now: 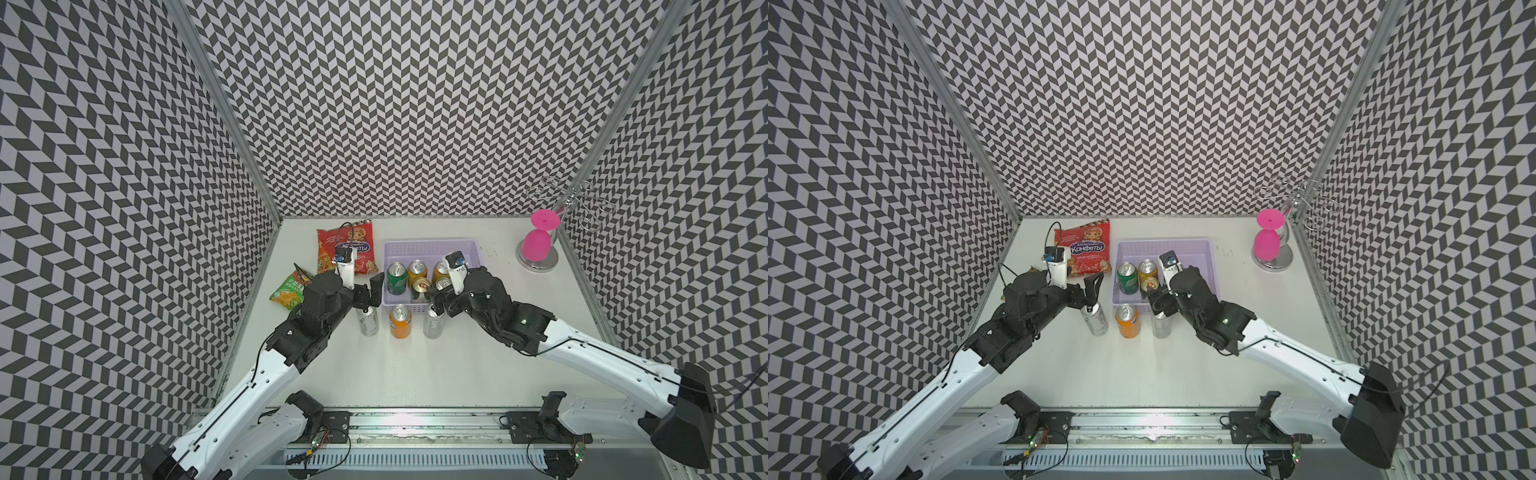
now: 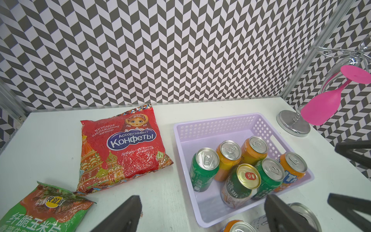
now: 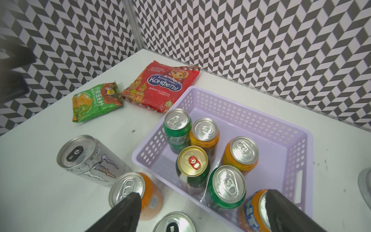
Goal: Take out the drinks from the basket
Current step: Pick up the drink from the basket.
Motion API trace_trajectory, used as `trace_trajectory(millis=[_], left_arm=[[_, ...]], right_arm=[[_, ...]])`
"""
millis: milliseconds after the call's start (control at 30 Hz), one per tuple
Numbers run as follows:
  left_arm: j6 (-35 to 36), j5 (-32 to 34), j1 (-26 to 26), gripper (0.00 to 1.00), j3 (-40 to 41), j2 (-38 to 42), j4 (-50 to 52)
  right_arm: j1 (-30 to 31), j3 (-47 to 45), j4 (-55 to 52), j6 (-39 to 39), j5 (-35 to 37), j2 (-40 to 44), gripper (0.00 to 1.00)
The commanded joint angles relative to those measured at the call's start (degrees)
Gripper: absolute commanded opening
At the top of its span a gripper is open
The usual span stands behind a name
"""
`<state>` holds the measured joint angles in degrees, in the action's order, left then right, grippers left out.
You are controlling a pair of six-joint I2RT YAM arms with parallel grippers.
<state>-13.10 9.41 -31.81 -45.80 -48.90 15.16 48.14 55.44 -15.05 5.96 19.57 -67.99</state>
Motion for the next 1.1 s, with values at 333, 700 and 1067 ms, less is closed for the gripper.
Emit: trace_trajectory(millis=[333,700,1067], left_arm=[[0.3,0.2,0.3,0.99,-0.6,0.1,0.7],[0.2,-0.3,0.4,0.99,-0.6,0.0,0.7],[0.2,-0.4,0.3,0.99,-0.5,0.1,0.8]], right_arm=[[-18.6,0.1,-6.9,-0.8,-10.5,-1.1,1.00],[-22.0,-0.4,-7.3,-0.9,-16.3,-9.1,1.00],[-23.2,0.1,-7.2,-0.5,-17.6,-15.6,0.94]])
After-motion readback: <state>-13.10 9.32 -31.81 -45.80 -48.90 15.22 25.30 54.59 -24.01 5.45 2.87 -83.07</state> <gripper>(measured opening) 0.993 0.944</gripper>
